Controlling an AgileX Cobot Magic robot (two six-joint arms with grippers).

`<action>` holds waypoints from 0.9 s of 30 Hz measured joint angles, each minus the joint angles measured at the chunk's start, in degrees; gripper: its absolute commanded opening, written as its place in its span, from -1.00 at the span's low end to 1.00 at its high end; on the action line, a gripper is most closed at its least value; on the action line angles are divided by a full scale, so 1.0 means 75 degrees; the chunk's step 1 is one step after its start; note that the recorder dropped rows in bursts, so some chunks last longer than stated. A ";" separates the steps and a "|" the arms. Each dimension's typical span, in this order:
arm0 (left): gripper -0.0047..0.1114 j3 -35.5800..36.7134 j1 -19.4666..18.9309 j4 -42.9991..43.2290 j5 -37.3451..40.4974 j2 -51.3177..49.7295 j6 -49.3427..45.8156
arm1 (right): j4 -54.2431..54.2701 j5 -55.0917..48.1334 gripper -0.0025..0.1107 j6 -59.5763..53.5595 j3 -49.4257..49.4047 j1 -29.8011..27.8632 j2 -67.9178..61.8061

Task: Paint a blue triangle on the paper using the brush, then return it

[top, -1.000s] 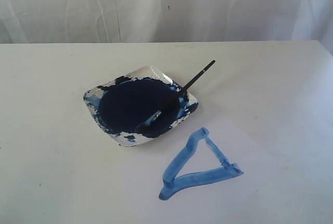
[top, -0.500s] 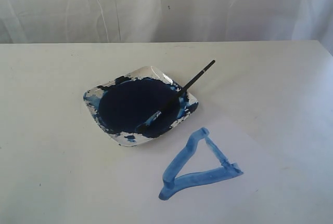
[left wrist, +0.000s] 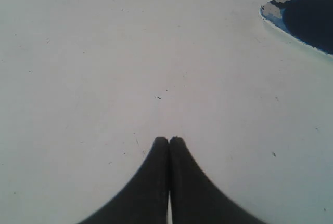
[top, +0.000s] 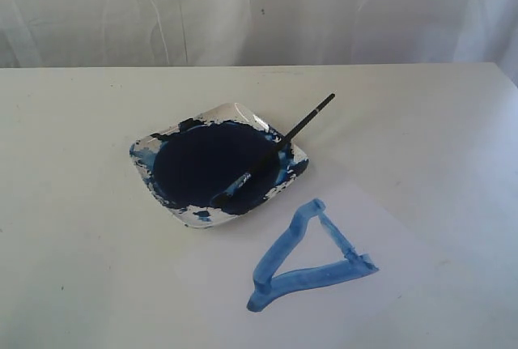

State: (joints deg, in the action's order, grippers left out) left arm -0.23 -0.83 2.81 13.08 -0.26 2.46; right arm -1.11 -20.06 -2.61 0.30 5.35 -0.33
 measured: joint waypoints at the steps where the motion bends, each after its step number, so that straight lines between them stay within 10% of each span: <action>1: -0.92 0.0000 0.0000 0.0000 0.0000 0.0000 0.0000 | 0.0000 0.0000 -0.96 0.0000 0.0000 0.0000 0.0000; 27: -0.92 0.0000 0.0000 0.0000 0.0000 0.0000 0.0000 | 0.0147 -0.0043 -0.96 0.0000 0.0000 0.0000 0.0000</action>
State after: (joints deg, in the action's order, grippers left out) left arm -0.23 -0.83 2.81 13.08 -0.26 2.46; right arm 0.00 -20.39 -2.61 0.30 5.35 -0.33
